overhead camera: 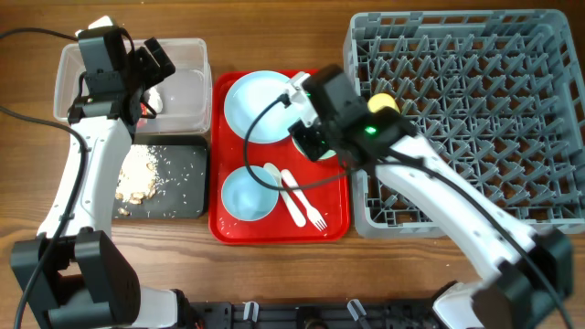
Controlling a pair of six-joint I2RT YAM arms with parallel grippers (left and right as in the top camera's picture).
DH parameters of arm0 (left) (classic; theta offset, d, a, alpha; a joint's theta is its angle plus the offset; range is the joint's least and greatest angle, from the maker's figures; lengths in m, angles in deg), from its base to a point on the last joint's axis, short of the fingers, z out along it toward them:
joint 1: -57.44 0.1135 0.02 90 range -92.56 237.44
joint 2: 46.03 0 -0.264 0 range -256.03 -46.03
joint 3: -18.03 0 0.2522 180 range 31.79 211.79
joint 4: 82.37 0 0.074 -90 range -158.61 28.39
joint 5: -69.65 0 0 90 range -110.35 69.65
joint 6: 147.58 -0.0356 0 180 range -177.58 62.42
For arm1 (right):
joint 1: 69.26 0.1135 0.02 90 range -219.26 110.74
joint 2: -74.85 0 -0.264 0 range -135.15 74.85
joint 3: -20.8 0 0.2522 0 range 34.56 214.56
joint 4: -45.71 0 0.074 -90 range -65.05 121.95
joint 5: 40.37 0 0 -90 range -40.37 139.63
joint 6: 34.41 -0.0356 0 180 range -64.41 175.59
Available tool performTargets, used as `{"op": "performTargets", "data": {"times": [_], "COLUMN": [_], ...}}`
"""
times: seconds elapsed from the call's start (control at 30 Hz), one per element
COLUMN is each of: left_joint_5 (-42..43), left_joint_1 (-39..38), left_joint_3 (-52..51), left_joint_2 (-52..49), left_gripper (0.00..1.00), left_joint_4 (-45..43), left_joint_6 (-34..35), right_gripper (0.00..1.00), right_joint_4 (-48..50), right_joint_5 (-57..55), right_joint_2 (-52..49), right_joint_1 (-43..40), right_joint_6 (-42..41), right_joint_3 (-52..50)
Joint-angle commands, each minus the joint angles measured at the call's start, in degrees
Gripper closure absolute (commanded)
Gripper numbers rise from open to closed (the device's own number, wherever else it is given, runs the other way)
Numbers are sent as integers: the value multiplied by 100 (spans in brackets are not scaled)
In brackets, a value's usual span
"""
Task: Sort waste into correct bins and load items into the dishwasher rack
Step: 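Move the right gripper back to the green bowl and grasp its rim, then lift the green bowl into the grey rack beside the yellow cup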
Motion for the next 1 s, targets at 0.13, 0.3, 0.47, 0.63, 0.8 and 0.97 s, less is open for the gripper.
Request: {"op": "performTargets", "data": {"times": [0.13, 0.3, 0.47, 0.63, 0.8, 0.97], "left_joint_5": [-15, -13, -15, -15, -13, -13], "left_joint_1": [17, 17, 17, 17, 17, 17], "left_joint_3": [17, 17, 17, 17, 17, 17], "left_joint_2": [26, 28, 26, 28, 28, 28], "left_gripper": [0, 0, 0, 0, 0, 0], "left_joint_4": [-13, -13, -13, -13, -13, -13], "left_joint_6": [50, 50, 50, 50, 50, 50], "right_gripper": [57, 63, 66, 73, 78, 82], "right_joint_4": [444, 437, 461, 413, 369, 407], "right_joint_5": [-273, -245, -33, -31, -31, -35], "right_joint_2": [-1296, -1827, -1921, -1921, -1921, -1928], "right_joint_1": [2, 2, 2, 2, 2, 2], "right_joint_6": [111, 109, 90, -90, -81, -81], "right_joint_3": [48, 48, -66, -92, -175, -289]}}
